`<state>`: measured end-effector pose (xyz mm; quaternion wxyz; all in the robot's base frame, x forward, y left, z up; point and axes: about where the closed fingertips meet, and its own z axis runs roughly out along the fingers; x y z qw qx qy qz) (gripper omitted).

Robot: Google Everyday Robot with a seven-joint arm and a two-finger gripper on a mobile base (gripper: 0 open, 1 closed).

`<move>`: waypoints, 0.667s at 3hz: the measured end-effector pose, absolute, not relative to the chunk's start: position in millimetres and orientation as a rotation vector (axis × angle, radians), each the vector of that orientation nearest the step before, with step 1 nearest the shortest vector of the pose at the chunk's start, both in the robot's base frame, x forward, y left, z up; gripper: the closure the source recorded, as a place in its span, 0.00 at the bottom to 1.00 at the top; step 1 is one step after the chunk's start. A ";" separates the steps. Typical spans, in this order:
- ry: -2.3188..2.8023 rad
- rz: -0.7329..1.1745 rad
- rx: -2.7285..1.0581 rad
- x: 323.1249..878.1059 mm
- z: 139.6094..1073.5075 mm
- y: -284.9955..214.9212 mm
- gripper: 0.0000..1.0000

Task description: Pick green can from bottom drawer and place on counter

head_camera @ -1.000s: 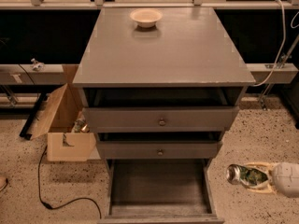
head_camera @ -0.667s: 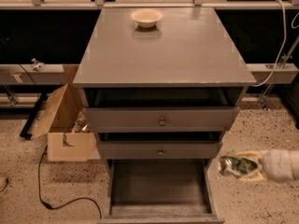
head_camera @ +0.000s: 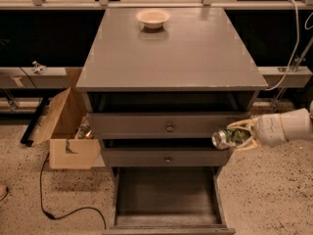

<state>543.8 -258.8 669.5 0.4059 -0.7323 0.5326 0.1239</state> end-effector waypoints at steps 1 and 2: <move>1.266 0.189 -1.872 593.7 726.4 -247.3 1.00; 1.262 0.179 -1.864 592.5 731.0 -248.8 1.00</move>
Offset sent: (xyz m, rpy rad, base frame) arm 0.0415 0.0101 0.0477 -0.0302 -0.0953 0.0123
